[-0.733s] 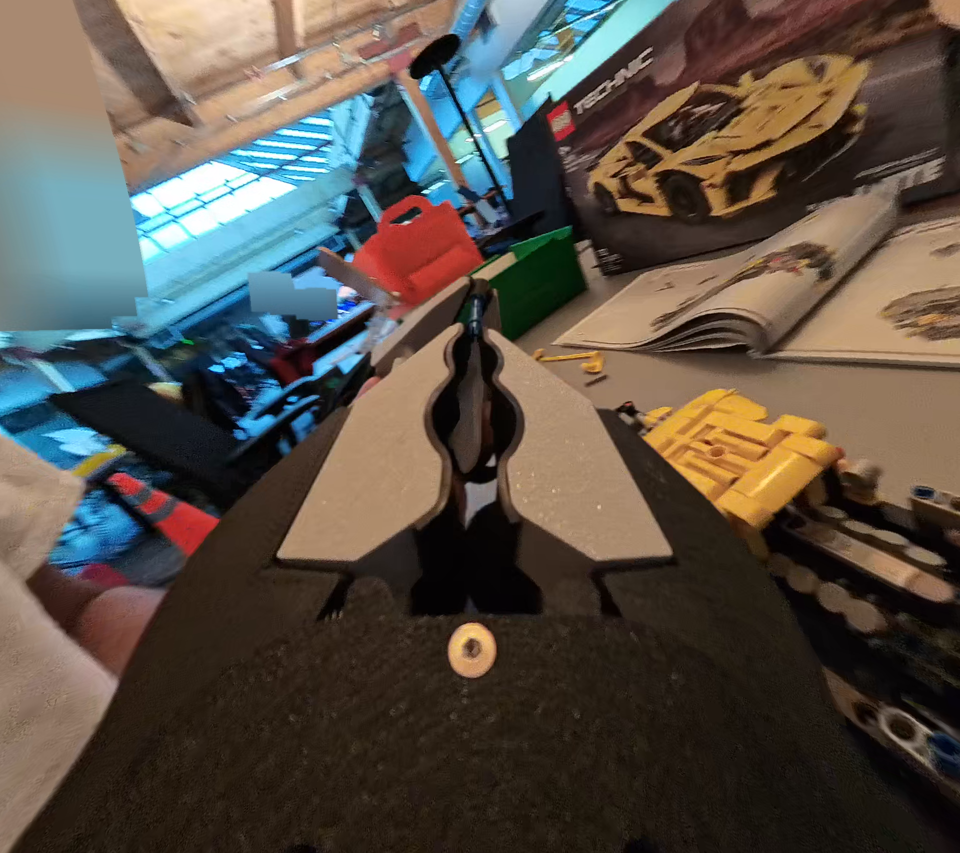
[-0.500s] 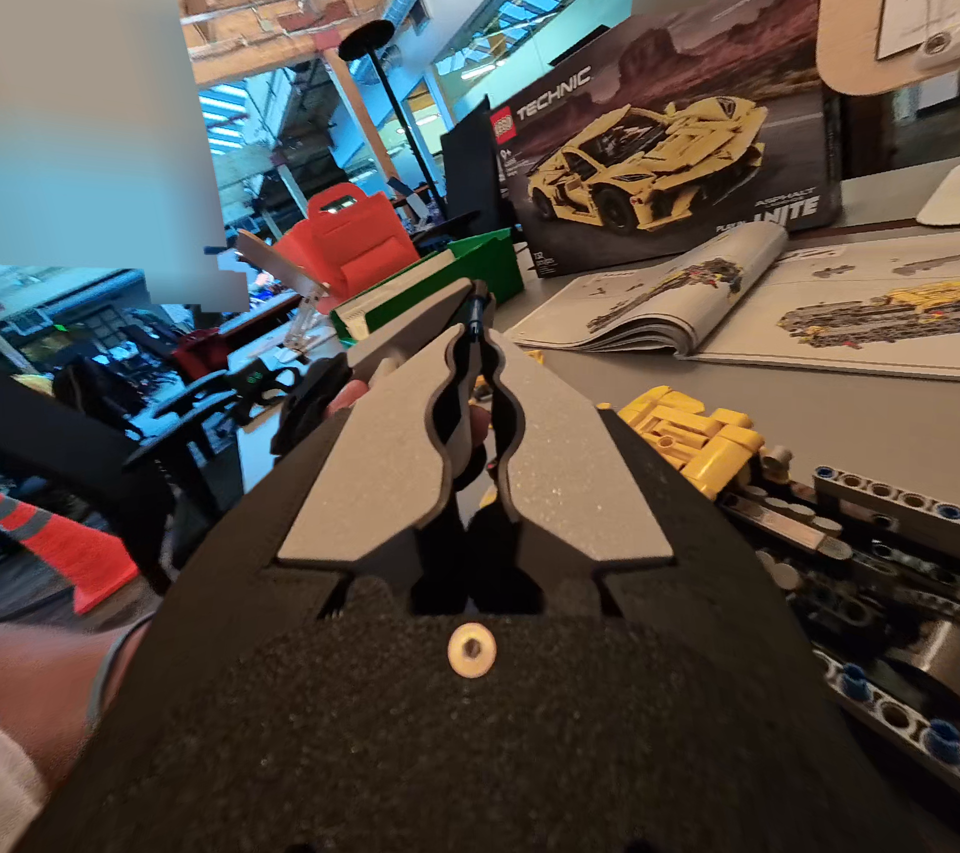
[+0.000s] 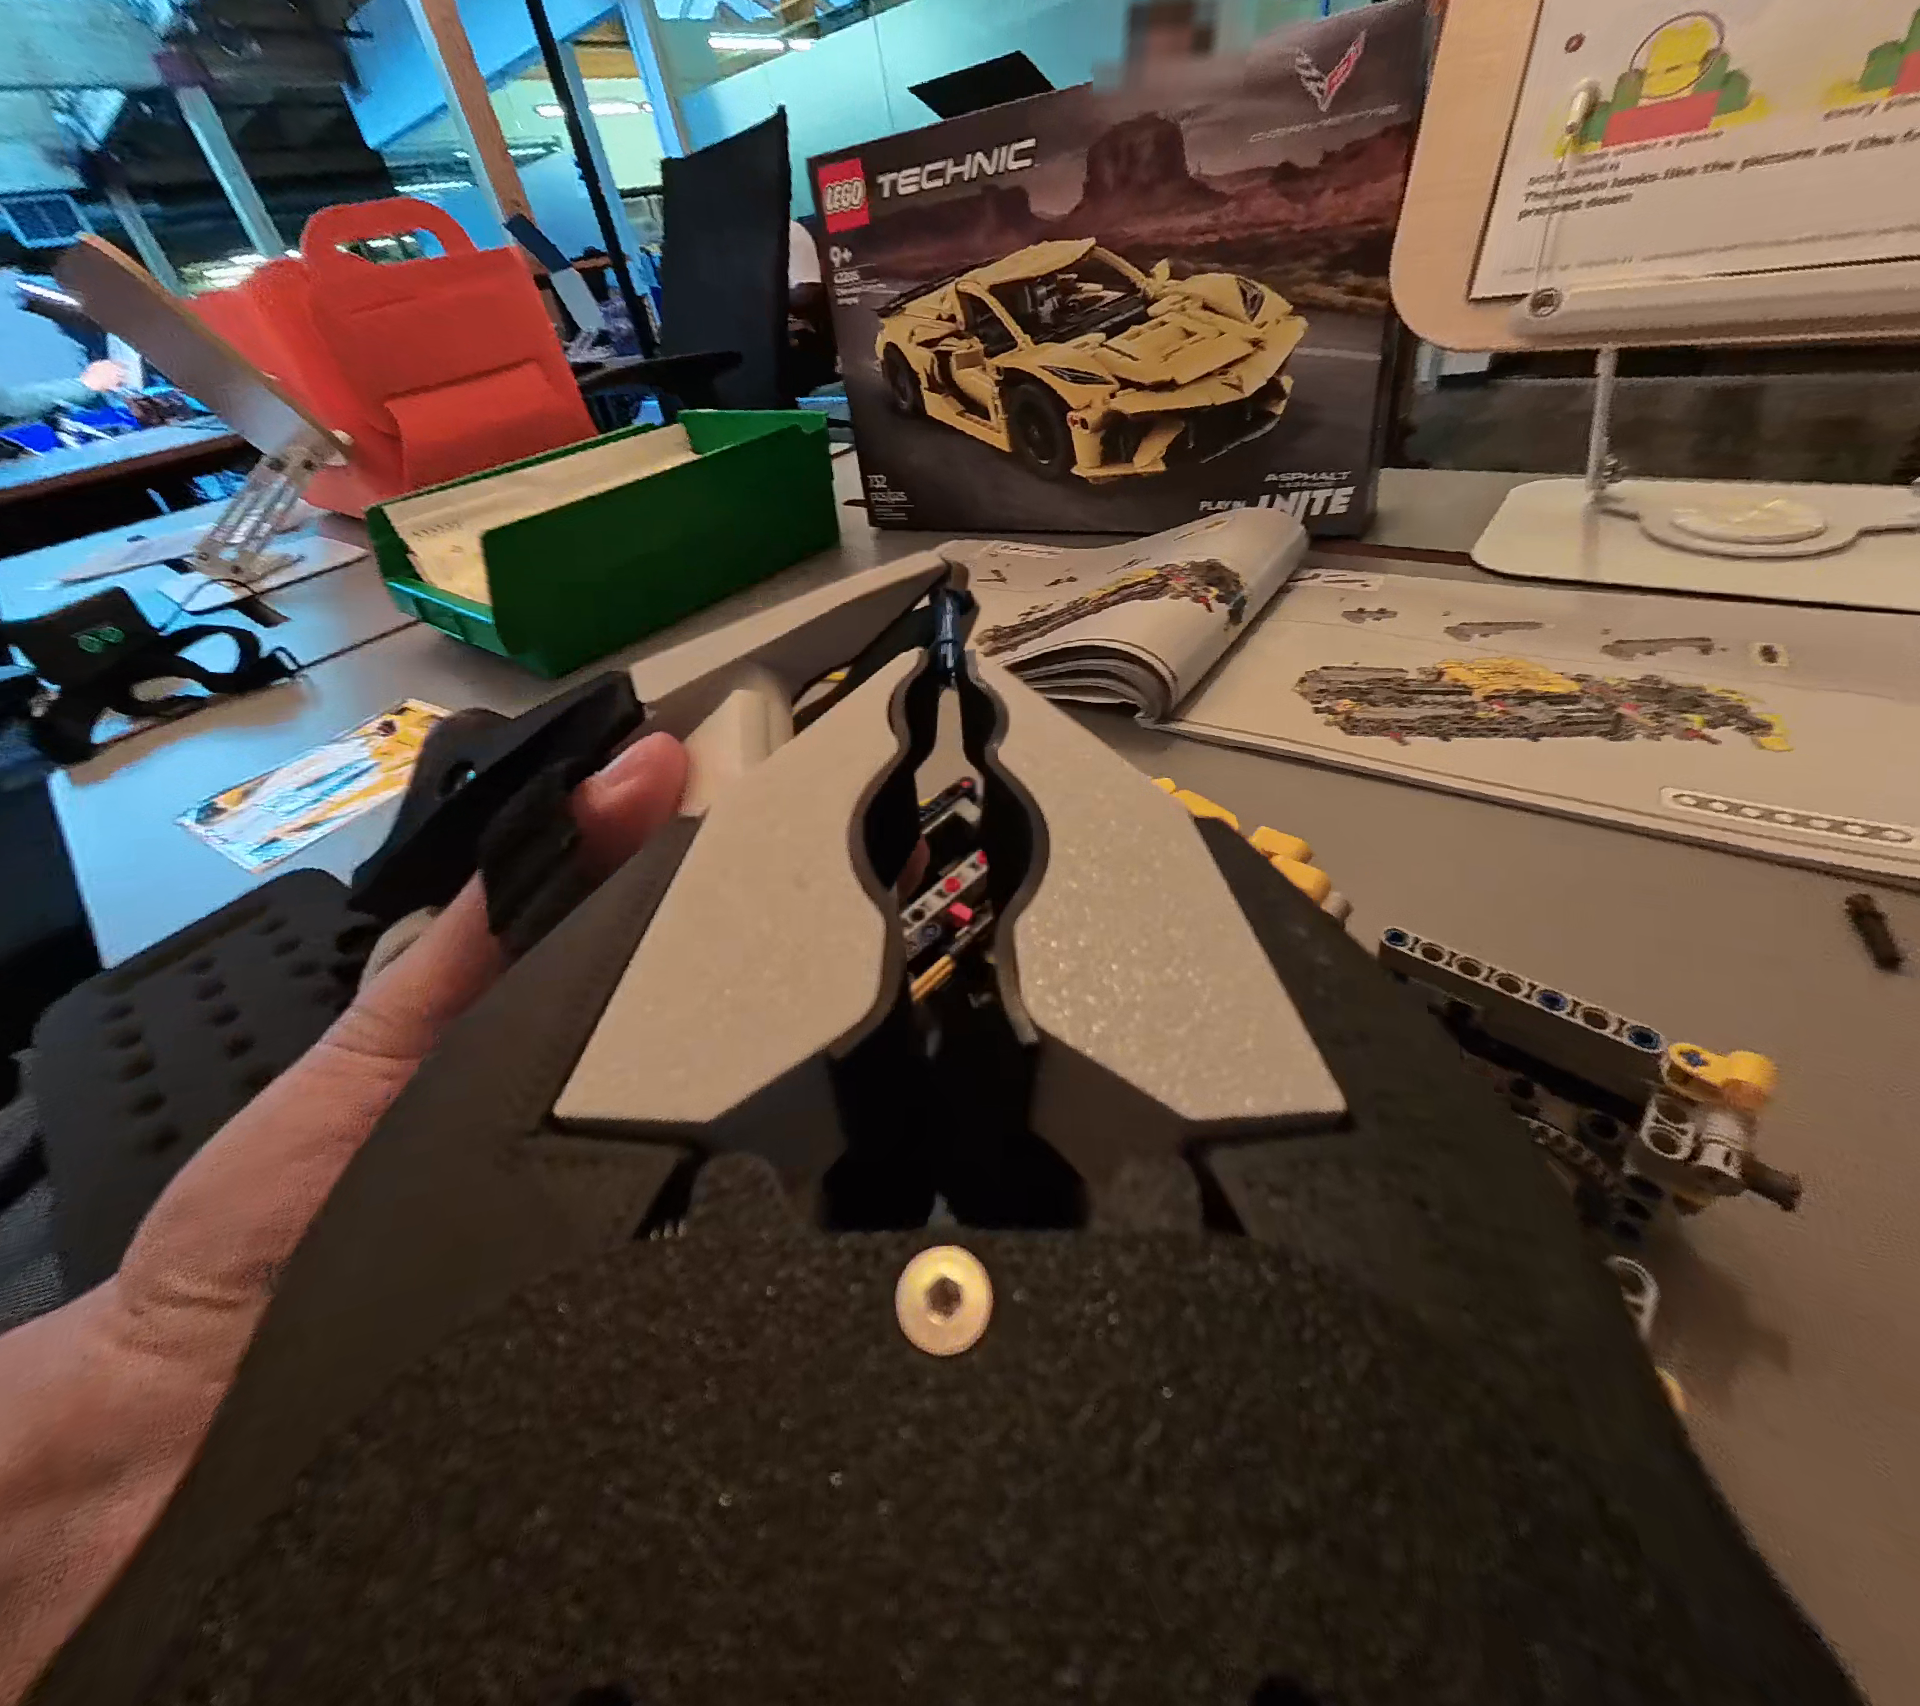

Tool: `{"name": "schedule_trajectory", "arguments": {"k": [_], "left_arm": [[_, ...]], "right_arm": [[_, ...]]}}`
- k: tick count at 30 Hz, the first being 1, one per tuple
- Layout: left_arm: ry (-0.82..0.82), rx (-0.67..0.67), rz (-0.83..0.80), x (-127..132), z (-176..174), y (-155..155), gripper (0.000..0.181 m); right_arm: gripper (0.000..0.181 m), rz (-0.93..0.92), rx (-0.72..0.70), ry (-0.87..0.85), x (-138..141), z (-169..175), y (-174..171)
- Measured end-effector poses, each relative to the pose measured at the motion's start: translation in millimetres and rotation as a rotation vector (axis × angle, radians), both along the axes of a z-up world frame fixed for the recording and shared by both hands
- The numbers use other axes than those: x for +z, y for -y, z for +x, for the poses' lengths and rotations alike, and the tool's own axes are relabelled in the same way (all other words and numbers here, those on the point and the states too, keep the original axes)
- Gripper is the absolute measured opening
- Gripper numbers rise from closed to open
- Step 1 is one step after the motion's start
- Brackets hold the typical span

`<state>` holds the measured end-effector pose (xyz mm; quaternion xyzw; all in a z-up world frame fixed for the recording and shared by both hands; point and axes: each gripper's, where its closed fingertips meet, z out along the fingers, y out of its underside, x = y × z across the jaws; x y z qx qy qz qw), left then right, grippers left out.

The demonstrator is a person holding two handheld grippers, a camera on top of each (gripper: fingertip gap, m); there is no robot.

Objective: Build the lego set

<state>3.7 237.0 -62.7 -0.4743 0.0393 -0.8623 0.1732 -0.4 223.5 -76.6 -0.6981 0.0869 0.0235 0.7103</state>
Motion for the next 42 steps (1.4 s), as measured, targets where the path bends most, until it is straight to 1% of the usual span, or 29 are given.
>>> {"name": "schedule_trajectory", "arguments": {"k": [5, 9, 14, 18, 22, 26, 28, 30, 32, 33, 34, 35, 37, 40, 42], "left_arm": [[-0.027, 0.007, 0.012, -2.7, 2.5, 0.6, 0.007], [-0.012, 0.017, -0.04, -0.3, 2.2, 1.5, 0.007], [-0.06, 0.073, -0.058, 3.3, 2.6, 2.5, 0.007], [-0.104, 0.105, -0.02, 6.9, 5.9, 5.9, 0.007], [-0.109, 0.116, -0.01, 6.7, 7.2, 9.2, 0.008], [-0.116, 0.098, 0.007, 5.1, 8.6, 10.6, 0.007], [-0.119, 0.059, 0.032, 5.6, 8.8, 11.0, 0.007], [-0.129, 0.01, 0.075, 5.5, 7.5, 10.6, 0.007], [-0.149, -0.073, 0.128, 2.9, 6.0, 9.9, 0.007], [-0.167, -0.119, 0.156, 0.3, 5.9, 10.5, 0.007], [-0.183, -0.133, 0.181, -1.9, 5.3, 10.1, 0.007], [-0.184, -0.136, 0.19, -2.6, 4.7, 10.0, 0.007], [-0.174, -0.136, 0.153, -3.6, 5.3, 8.7, 0.007], [-0.149, -0.102, 0.106, -1.8, 7.1, 10.6, 0.008], [-0.116, -0.065, 0.024, 0.0, 7.0, 11.4, 0.007]], "right_arm": [[0.003, -0.003, -0.004, -0.012, -1.5, 2.4, 0.3], [0.003, -0.016, -0.059, 0.075, 0.9, 3.0, 2.2], [0.003, -0.001, -0.094, 0.118, 5.4, 4.3, 4.5], [0.003, 0.019, -0.107, 0.108, 8.1, 7.6, 7.8], [0.003, 0.031, -0.113, 0.106, 8.9, 8.3, 9.9], [0.003, 0.033, -0.099, 0.08, 7.1, 9.4, 10.4], [0.003, 0.03, -0.071, 0.076, 7.2, 9.4, 10.9], [0.003, 0.036, -0.004, 0.047, 6.7, 7.8, 10.0], [0.003, 0.015, 0.078, 0.046, 4.4, 5.6, 8.5], [0.003, 0.002, 0.098, 0.04, 2.9, 7.2, 9.5], [0.003, -0.009, 0.118, 0.031, 0.6, 6.1, 8.7], [0.003, -0.005, 0.124, 0.02, 0.2, 5.4, 8.1], [0.003, -0.015, 0.092, 0.054, -0.1, 5.8, 7.2], [0.003, 0.001, 0.063, 0.061, 2.6, 8.1, 9.4], [0.003, -0.003, 0.008, 0.135, 5.6, 7.9, 11.1]]}}
